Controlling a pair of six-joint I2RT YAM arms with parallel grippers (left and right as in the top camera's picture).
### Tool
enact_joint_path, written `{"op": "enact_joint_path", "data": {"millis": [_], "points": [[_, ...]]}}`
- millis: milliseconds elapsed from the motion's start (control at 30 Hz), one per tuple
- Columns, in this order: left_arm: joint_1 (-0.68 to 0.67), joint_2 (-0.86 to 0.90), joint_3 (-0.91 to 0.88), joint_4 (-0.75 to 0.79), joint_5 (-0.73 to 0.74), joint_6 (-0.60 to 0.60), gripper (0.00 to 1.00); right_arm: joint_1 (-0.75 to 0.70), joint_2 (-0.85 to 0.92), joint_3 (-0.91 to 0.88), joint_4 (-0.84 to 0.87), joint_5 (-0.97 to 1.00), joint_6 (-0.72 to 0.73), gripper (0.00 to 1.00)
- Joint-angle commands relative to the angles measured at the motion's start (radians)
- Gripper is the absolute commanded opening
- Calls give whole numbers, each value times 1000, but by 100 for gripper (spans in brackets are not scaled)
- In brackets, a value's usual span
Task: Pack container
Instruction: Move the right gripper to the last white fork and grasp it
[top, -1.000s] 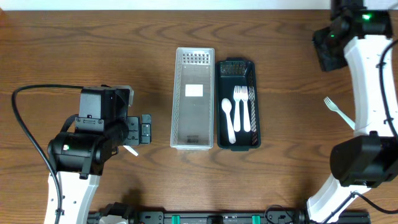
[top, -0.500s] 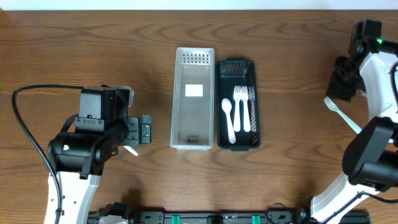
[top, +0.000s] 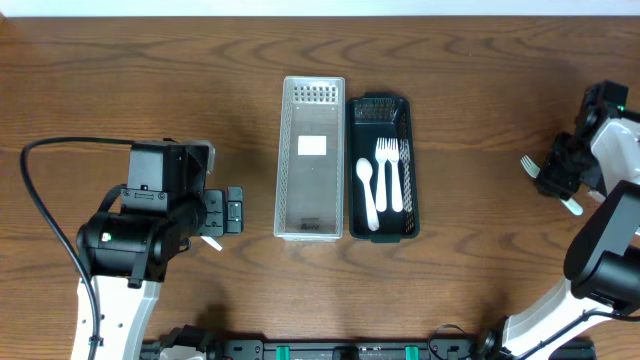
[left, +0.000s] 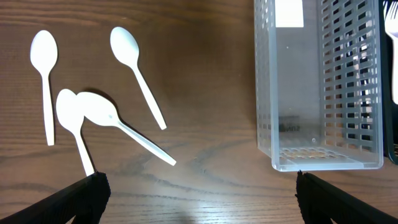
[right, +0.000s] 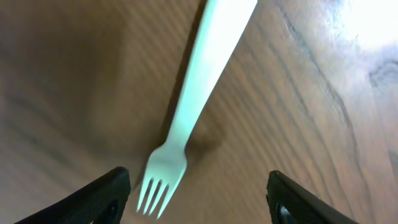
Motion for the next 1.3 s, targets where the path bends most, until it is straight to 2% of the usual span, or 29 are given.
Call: {"op": "enact_joint_path", "data": {"millis": [0,333,567,733,900,1067,1267], "points": [[-2,-5,16,-7,-6,2,98,-13,9,-45,31,8,18,72],[-2,-5,16,-43,-6,2,98,-14,9,-169,192,8,18,68],[-2,-5,16,-43,-6,2,98,-22,9,-172,210,8,17,66],[-2,-5,16,-43,-6,2,98,-22,9,-172,200,-18,-29,56],[-2,-5,16,-44,-6,2,98,-23,9,-172,186,-79,-36,52],[-2,-5,16,-45,-6,2,98,-23,9,-172,177,-138,-77,42],[-2,-5,16,-48,-6,2,98,-23,9,-172,134,-164,-77,37]]}}
